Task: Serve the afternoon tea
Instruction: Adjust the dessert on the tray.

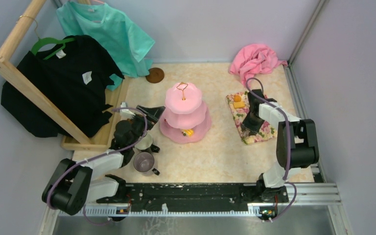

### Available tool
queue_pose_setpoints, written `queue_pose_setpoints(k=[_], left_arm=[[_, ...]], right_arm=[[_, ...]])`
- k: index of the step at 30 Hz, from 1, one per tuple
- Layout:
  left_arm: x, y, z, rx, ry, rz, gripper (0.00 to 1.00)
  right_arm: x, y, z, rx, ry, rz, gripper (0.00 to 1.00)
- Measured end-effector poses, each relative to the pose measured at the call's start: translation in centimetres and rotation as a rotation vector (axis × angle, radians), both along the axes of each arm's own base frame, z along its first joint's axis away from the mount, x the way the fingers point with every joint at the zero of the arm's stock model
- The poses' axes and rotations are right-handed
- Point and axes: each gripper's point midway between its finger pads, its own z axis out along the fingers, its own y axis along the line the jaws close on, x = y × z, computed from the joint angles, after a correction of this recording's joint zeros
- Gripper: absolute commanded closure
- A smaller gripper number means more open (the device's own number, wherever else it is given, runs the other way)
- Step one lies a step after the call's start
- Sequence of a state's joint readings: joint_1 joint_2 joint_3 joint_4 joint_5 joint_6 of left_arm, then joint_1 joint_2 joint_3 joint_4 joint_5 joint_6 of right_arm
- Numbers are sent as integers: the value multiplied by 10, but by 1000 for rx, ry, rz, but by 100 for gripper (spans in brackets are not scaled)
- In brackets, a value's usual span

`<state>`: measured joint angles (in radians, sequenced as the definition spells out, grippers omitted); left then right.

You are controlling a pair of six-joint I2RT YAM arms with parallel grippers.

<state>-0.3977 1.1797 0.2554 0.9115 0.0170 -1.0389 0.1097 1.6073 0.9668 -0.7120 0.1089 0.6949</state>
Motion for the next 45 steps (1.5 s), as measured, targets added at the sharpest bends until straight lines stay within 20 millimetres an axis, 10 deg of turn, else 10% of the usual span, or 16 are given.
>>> queue_pose_setpoints(k=[17,39,45], left_arm=[[7,7,-12,11,28,16,1],[5,10,2,-1,-10,18,1],[2,11,4,2,-8,18,1]], right_arm=[[22,-2,-3,-8,-6,-44,63],[14,-1,3,41,-58,-62,92],[15,2,25,65,-134,-44,77]])
